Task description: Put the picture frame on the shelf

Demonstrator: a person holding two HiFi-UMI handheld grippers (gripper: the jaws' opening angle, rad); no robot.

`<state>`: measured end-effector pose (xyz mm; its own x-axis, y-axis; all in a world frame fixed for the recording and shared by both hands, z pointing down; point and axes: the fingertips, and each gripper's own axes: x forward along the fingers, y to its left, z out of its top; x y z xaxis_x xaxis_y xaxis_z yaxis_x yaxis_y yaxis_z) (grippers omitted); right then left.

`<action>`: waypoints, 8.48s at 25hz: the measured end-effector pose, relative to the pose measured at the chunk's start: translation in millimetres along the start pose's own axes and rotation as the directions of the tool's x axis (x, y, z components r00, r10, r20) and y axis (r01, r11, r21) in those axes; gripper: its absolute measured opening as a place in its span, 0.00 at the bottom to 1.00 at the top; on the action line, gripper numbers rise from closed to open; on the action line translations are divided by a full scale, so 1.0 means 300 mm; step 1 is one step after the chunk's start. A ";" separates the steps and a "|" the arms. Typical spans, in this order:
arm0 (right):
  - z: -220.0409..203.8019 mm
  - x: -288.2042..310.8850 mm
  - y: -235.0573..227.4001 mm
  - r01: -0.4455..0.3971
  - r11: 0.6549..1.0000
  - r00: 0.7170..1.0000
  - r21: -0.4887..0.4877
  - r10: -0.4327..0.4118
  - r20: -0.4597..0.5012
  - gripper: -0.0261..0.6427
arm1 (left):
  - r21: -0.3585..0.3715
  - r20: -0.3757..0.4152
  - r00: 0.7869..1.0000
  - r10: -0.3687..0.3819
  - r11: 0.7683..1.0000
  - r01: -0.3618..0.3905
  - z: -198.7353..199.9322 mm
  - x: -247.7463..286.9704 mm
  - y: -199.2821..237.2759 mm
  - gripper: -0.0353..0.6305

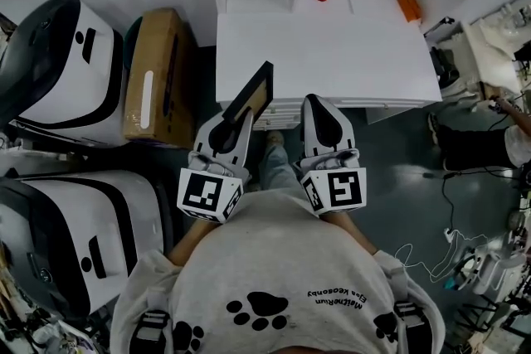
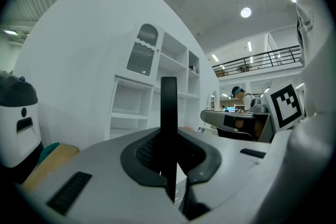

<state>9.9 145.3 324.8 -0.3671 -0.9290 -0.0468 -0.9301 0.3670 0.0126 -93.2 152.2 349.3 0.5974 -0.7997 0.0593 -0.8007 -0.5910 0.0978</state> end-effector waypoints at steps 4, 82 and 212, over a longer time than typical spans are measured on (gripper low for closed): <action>-0.008 0.119 -0.061 -0.024 1.000 1.000 0.004 0.024 -0.012 0.09 | -0.011 -0.007 1.000 0.016 1.000 -0.016 0.011 0.108 0.053 0.11; -0.081 1.341 -0.554 -0.119 0.992 0.990 0.048 0.122 -0.075 0.09 | 0.418 -0.047 0.993 0.106 0.905 -0.077 0.258 1.211 0.792 0.11; -0.327 1.557 -0.565 -0.223 0.975 0.949 -0.009 0.215 -0.230 0.09 | 0.367 -0.304 0.951 0.056 0.928 0.062 -0.022 1.497 0.824 0.09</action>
<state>-4.4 -355.8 398.8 -0.5499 -0.8138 0.1879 -0.8248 0.5646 0.0315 -22.7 -352.3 406.6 0.5361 -0.7617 0.3639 -0.7220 -0.6371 -0.2699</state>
